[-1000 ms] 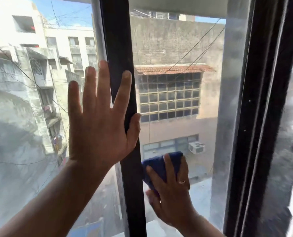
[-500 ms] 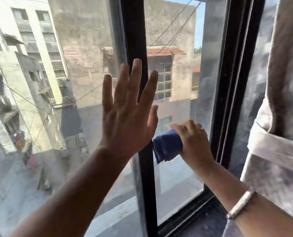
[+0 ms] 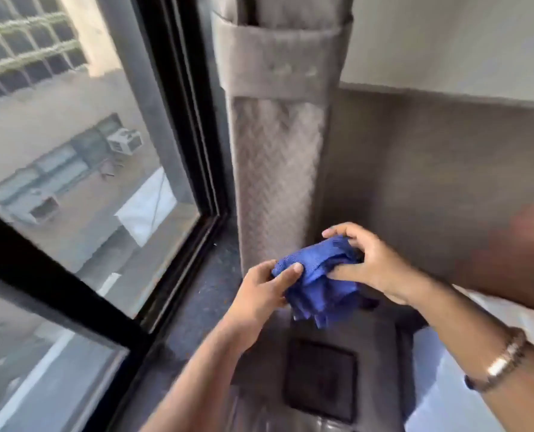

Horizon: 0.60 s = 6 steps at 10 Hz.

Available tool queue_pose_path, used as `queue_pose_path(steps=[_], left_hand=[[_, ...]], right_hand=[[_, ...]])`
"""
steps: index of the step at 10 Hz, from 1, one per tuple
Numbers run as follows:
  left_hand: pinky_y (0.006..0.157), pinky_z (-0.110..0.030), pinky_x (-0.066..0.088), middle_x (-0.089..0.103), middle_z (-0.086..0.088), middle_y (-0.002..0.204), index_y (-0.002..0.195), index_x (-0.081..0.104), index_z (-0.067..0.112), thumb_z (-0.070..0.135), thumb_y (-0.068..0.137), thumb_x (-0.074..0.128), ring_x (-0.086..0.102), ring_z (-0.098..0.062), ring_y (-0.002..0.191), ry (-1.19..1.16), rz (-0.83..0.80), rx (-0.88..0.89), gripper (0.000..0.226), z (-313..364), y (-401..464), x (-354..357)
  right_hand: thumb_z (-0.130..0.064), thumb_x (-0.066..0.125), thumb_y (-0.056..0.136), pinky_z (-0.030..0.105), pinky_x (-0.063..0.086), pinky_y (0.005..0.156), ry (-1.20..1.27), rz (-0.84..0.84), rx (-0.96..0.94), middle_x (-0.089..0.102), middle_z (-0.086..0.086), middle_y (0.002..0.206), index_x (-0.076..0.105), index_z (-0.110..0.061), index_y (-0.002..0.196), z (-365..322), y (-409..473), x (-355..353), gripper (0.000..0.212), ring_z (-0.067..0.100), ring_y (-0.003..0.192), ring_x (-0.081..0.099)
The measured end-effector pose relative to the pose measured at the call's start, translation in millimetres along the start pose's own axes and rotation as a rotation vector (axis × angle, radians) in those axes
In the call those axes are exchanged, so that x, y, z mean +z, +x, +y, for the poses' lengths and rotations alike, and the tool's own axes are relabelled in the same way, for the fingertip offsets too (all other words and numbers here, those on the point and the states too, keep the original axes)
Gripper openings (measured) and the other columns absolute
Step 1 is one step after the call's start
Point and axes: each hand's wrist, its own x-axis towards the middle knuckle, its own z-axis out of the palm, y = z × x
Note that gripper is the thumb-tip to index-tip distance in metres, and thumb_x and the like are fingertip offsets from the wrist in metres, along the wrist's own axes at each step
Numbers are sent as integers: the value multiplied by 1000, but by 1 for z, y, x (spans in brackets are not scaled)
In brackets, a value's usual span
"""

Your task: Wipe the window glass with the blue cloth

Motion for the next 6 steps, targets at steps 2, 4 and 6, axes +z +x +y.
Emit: queue_pose_path(steps=[2,4,6], left_hand=[[73,-34,55,78,-5,100,111,68,18,27,101,66,73,-23,84,-186,-9,-508,13,-168,66,100],[83,-43,58,70,-17,96,113,68,2,-2,98,64,67,-26,81,-112,194,-665,16,-368,135,131],[75,-33,53,64,-33,125,128,58,-13,-2,99,63,62,-30,94,194,182,-708,31,-503,178,108]], right_hand=[[-29,69,88,25,48,61,478,200,644,70,-1,94,66,-23,106,194,-34,-6,19,11,77,64],[-5,69,88,22,44,54,452,395,908,65,3,85,62,-16,100,419,-12,75,18,18,73,61],[-8,73,87,23,48,70,271,389,918,67,16,97,60,-3,121,548,3,142,37,27,93,63]])
